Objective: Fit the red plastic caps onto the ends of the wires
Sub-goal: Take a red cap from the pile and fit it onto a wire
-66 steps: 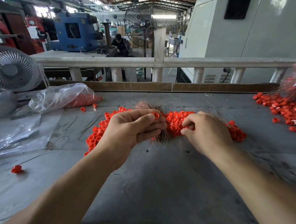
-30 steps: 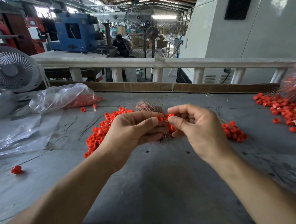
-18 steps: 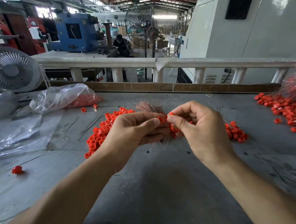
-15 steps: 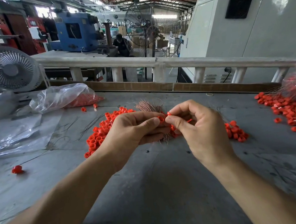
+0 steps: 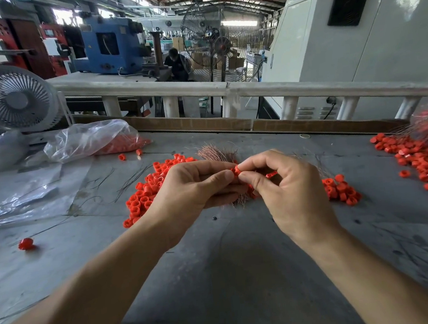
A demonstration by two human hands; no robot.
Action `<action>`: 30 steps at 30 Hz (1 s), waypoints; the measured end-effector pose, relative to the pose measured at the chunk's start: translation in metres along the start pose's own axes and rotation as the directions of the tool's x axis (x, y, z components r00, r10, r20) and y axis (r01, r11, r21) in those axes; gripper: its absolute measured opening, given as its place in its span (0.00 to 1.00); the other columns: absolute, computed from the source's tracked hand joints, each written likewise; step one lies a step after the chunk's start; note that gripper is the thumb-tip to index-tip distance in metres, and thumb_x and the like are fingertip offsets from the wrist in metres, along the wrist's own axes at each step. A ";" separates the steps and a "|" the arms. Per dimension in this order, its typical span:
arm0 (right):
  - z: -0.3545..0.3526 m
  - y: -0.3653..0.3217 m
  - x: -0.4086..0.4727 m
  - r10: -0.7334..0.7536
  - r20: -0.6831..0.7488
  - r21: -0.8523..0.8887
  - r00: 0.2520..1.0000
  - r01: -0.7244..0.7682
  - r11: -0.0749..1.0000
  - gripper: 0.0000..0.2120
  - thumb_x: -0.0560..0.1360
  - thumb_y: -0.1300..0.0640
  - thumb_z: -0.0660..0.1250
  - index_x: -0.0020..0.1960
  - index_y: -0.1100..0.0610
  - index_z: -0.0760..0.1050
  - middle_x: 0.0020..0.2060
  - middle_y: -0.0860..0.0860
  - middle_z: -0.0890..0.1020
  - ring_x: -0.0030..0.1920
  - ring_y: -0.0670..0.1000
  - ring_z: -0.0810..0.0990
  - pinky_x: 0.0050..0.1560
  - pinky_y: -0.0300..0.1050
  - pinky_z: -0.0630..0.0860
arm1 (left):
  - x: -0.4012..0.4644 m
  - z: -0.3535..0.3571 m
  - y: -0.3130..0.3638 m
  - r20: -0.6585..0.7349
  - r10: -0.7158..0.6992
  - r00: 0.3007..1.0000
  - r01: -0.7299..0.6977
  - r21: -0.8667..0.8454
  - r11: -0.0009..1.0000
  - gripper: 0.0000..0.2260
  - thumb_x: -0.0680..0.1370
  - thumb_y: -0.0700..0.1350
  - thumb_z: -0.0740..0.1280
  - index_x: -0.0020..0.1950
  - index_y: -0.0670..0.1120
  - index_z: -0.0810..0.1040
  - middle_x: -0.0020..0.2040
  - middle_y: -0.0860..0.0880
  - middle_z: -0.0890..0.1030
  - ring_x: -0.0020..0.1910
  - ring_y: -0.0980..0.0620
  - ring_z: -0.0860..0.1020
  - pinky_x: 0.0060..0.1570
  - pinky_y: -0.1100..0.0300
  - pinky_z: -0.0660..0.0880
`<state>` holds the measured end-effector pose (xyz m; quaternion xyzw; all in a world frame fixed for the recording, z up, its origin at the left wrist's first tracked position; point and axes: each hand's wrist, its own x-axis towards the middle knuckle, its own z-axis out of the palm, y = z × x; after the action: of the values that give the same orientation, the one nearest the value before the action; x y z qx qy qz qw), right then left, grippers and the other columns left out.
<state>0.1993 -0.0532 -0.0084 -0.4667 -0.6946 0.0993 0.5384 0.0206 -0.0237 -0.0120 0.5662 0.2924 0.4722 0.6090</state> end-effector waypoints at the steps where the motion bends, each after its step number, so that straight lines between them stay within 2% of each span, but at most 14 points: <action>1: 0.000 0.000 0.000 -0.013 0.002 -0.010 1.000 0.013 1.000 0.05 0.74 0.62 0.76 0.47 0.52 0.85 0.42 0.43 0.84 0.47 0.45 0.83 0.47 0.30 0.74 | 0.000 0.000 0.000 0.000 0.002 1.000 -0.002 0.002 1.000 0.13 0.75 0.43 0.70 0.57 0.39 0.84 0.52 0.38 0.86 0.55 0.43 0.85 0.56 0.53 0.82; 13: -0.001 0.000 0.001 -0.104 0.027 -0.073 0.994 0.106 0.992 0.06 0.73 0.64 0.76 0.46 0.55 0.86 0.42 0.45 0.83 0.47 0.45 0.82 0.48 0.30 0.72 | 0.000 -0.002 -0.002 0.010 0.015 1.000 -0.016 0.055 0.998 0.11 0.77 0.42 0.70 0.56 0.41 0.85 0.52 0.39 0.86 0.55 0.43 0.85 0.55 0.54 0.82; 17: -0.002 0.003 0.004 -0.128 0.040 -0.029 0.991 0.129 0.991 0.06 0.73 0.66 0.77 0.45 0.57 0.86 0.43 0.46 0.83 0.47 0.46 0.82 0.49 0.32 0.73 | 0.000 -0.002 -0.002 0.016 0.009 1.000 -0.010 0.065 0.998 0.09 0.77 0.42 0.69 0.55 0.43 0.86 0.52 0.39 0.86 0.55 0.43 0.85 0.57 0.51 0.82; 24: -0.003 0.005 0.004 -0.094 0.060 0.052 0.994 0.091 0.995 0.05 0.73 0.65 0.76 0.46 0.56 0.87 0.44 0.46 0.83 0.47 0.48 0.82 0.47 0.37 0.76 | -0.001 -0.002 -0.002 0.029 0.004 1.000 -0.006 0.068 0.998 0.13 0.76 0.44 0.70 0.58 0.41 0.84 0.52 0.39 0.86 0.55 0.42 0.85 0.57 0.51 0.82; 30: -0.006 0.006 0.005 -0.120 0.099 0.059 0.988 0.115 0.992 0.06 0.73 0.66 0.76 0.45 0.55 0.86 0.44 0.46 0.83 0.47 0.47 0.82 0.48 0.33 0.74 | -0.002 -0.001 0.000 0.046 -0.014 0.999 0.009 0.093 0.996 0.09 0.81 0.38 0.67 0.59 0.39 0.83 0.53 0.38 0.86 0.55 0.42 0.85 0.56 0.53 0.82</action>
<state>0.2081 -0.0480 -0.0067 -0.4046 -0.7447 0.1097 0.5192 0.0188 -0.0254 -0.0124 0.6030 0.3029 0.4414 0.5915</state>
